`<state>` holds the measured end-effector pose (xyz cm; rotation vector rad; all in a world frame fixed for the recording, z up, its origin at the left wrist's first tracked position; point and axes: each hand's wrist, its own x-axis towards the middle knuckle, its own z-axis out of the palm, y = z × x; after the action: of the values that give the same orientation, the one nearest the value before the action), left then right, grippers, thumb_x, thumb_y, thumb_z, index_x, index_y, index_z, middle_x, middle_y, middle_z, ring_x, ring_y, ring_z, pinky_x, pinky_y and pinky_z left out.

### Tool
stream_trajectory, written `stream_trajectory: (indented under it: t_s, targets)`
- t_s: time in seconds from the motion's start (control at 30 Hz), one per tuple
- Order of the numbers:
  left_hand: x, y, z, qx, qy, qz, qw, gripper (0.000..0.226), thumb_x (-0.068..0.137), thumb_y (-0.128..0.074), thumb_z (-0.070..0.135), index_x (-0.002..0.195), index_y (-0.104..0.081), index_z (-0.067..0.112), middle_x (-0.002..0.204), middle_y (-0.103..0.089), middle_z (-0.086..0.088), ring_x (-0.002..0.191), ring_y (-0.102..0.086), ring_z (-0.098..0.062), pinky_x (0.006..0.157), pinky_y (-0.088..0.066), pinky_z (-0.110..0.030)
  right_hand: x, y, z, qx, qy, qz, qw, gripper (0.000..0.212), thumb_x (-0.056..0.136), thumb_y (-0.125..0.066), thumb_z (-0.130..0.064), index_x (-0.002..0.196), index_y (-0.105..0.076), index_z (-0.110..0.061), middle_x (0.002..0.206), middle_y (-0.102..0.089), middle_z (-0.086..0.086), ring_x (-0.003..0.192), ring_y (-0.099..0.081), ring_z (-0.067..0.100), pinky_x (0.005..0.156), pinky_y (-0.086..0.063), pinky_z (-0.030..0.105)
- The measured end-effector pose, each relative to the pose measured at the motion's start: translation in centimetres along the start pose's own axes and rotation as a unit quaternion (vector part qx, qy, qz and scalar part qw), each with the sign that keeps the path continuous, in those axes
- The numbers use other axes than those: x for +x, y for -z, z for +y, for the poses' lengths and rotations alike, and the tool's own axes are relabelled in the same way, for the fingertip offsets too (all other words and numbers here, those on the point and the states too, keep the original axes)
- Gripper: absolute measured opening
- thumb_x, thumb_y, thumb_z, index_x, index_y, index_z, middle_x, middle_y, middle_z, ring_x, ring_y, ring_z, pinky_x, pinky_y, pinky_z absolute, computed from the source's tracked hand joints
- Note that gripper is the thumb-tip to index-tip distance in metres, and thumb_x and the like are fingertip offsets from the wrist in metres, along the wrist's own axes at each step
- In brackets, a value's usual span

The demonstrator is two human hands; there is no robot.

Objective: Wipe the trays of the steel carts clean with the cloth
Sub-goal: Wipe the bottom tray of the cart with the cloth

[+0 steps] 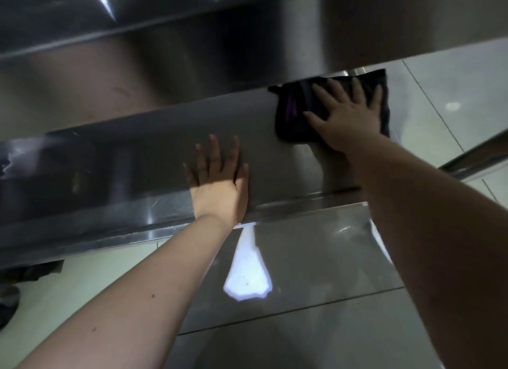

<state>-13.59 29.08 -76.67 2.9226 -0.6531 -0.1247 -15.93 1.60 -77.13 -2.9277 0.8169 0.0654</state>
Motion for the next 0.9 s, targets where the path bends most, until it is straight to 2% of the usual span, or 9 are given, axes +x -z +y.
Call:
stream_trajectory:
  t_s: [0.3, 0.43, 0.5, 0.57, 0.6, 0.7, 0.77, 0.83, 0.9]
  targets:
    - [-0.3, -0.4, 0.1, 0.022, 0.011, -0.015, 1.000, 0.057, 0.101, -0.021, 0.050, 0.153, -0.001, 0.042, 0.164, 0.007, 0.005, 0.150, 0.010, -0.027, 0.118, 0.009, -0.053, -6.7, -0.2, 0.0, 0.004, -0.044, -0.030, 0.999, 0.071, 0.087, -0.012, -0.074, 0.152, -0.002, -0.046, 0.164, -0.001, -0.011, 0.150, 0.008, 0.027, 0.114, 0.013, 0.058]
    - [-0.3, 0.0, 0.2, 0.017, 0.017, -0.024, 0.999, 0.055, 0.102, -0.020, 0.048, 0.154, -0.003, 0.041, 0.164, 0.003, 0.005, 0.150, 0.007, -0.026, 0.117, 0.009, -0.052, -11.1, -0.8, -0.5, -0.006, -0.036, -0.022, 0.999, 0.074, 0.083, -0.008, -0.074, 0.152, -0.007, -0.046, 0.164, -0.007, -0.010, 0.150, 0.004, 0.029, 0.113, 0.014, 0.057]
    - [-0.6, 0.7, 0.2, -0.092, -0.003, 0.005, 0.996, 0.052, 0.104, -0.024, 0.041, 0.154, -0.015, 0.036, 0.164, -0.007, 0.005, 0.151, 0.001, -0.023, 0.119, 0.006, -0.051, -11.6, -0.7, -0.7, -0.003, -0.040, -0.026, 0.999, 0.072, 0.086, -0.012, -0.073, 0.152, -0.007, -0.045, 0.164, -0.008, -0.009, 0.150, 0.003, 0.031, 0.114, 0.012, 0.058]
    - [-1.2, 2.0, -0.1, -0.258, -0.036, 0.045, 0.964, 0.050, 0.103, -0.027, 0.035, 0.152, -0.027, 0.029, 0.162, -0.020, 0.001, 0.150, -0.007, -0.022, 0.121, -0.001, -0.048, -11.8, -0.5, -1.7, 0.005, -0.042, -0.034, 0.999, 0.070, 0.088, -0.016, -0.071, 0.152, -0.007, -0.045, 0.164, -0.008, -0.009, 0.150, 0.002, 0.032, 0.115, 0.008, 0.060]
    - [-1.7, 2.6, -0.5, -0.285, -0.056, 0.051, 0.955, 0.052, 0.101, -0.027, 0.034, 0.152, -0.030, 0.026, 0.160, -0.024, -0.001, 0.150, -0.011, -0.023, 0.121, -0.003, -0.046, -12.2, -0.4, -2.9, 0.008, -0.027, -0.034, 0.999, 0.069, 0.088, -0.018, -0.070, 0.152, -0.008, -0.045, 0.164, -0.010, -0.009, 0.149, 0.001, 0.033, 0.114, 0.006, 0.061]
    - [-2.9, 4.1, -2.8, -0.179, -0.145, 0.027, 0.973, 0.055, 0.098, -0.028, 0.034, 0.152, -0.031, 0.022, 0.158, -0.031, -0.006, 0.148, -0.019, -0.028, 0.121, -0.006, -0.044, -14.2, -0.7, -8.3, 0.013, 0.055, -0.052, 0.997, 0.070, 0.087, -0.014, -0.069, 0.152, -0.005, -0.045, 0.164, -0.007, -0.010, 0.150, 0.003, 0.031, 0.113, 0.005, 0.061]
    - [-4.1, 4.7, -4.6, -0.120, -0.211, 0.005, 0.970, 0.057, 0.096, -0.036, 0.039, 0.149, -0.037, 0.020, 0.154, -0.039, -0.006, 0.145, -0.028, -0.028, 0.118, -0.018, -0.046, -15.0, -0.9, -11.7, 0.020, 0.100, -0.073, 0.992, 0.069, 0.090, -0.016, -0.069, 0.152, -0.001, -0.045, 0.164, -0.001, -0.011, 0.150, 0.008, 0.030, 0.113, 0.008, 0.061]
    - [-5.6, 4.8, -5.6, -0.115, -0.238, -0.012, 0.964, 0.060, 0.091, -0.049, 0.040, 0.146, -0.043, 0.017, 0.148, -0.047, -0.007, 0.139, -0.040, -0.027, 0.114, -0.029, -0.046, -14.8, -0.4, -12.7, 0.045, 0.123, -0.094, 0.987, 0.070, 0.092, -0.024, -0.070, 0.152, 0.001, -0.045, 0.164, 0.004, -0.012, 0.150, 0.011, 0.027, 0.113, 0.010, 0.060]
    - [-6.6, 4.4, -5.8, -0.115, -0.251, -0.016, 0.961, 0.063, 0.086, -0.059, 0.034, 0.143, -0.046, 0.010, 0.146, -0.048, -0.014, 0.134, -0.047, -0.031, 0.115, -0.029, -0.050, -14.8, 0.7, -11.4, 0.101, 0.155, -0.085, 0.979, 0.078, 0.089, -0.035, -0.072, 0.153, -0.002, -0.044, 0.164, -0.001, -0.009, 0.150, 0.009, 0.025, 0.115, 0.008, 0.058]
